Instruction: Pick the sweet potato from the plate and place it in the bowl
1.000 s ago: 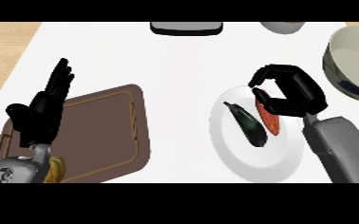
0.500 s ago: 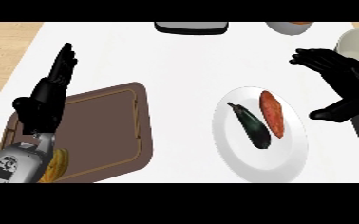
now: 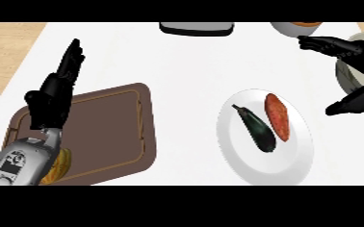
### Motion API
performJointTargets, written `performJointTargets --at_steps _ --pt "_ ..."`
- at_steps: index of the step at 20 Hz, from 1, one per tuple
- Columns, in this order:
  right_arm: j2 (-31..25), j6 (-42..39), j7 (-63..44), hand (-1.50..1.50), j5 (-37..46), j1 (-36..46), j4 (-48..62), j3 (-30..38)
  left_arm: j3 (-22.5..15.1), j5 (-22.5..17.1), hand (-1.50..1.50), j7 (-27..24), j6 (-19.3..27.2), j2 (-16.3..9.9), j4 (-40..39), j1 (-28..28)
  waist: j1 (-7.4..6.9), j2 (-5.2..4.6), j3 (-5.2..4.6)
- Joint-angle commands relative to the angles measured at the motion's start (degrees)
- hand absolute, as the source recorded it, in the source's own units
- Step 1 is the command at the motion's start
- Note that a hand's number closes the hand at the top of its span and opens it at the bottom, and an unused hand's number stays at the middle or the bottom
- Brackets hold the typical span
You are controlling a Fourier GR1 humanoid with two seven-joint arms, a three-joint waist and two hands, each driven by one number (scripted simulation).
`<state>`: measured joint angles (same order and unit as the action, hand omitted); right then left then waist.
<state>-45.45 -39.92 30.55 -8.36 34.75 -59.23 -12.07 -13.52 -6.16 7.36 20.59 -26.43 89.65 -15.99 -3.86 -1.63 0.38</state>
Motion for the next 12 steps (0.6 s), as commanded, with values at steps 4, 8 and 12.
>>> performJointTargets --at_steps 4,8,12 --pt "-1.98 -4.06 14.27 -1.50 13.85 4.27 1.14 -10.11 0.20 0.44 0.00 0.73 -0.45 0.18 -0.34 -1.06 -0.42 0.23 -0.12" --pt "-2.18 -4.15 17.68 -1.50 16.65 6.55 2.18 -15.18 0.86 0.36 0.00 -0.28 -0.71 0.31 -1.29 -0.06 -0.13 0.32 -0.22" --pt "0.08 -1.22 18.95 -1.50 19.92 7.33 1.63 -20.98 -0.44 2.80 0.00 0.38 1.76 1.98 -0.19 0.62 0.88 0.89 -0.28"
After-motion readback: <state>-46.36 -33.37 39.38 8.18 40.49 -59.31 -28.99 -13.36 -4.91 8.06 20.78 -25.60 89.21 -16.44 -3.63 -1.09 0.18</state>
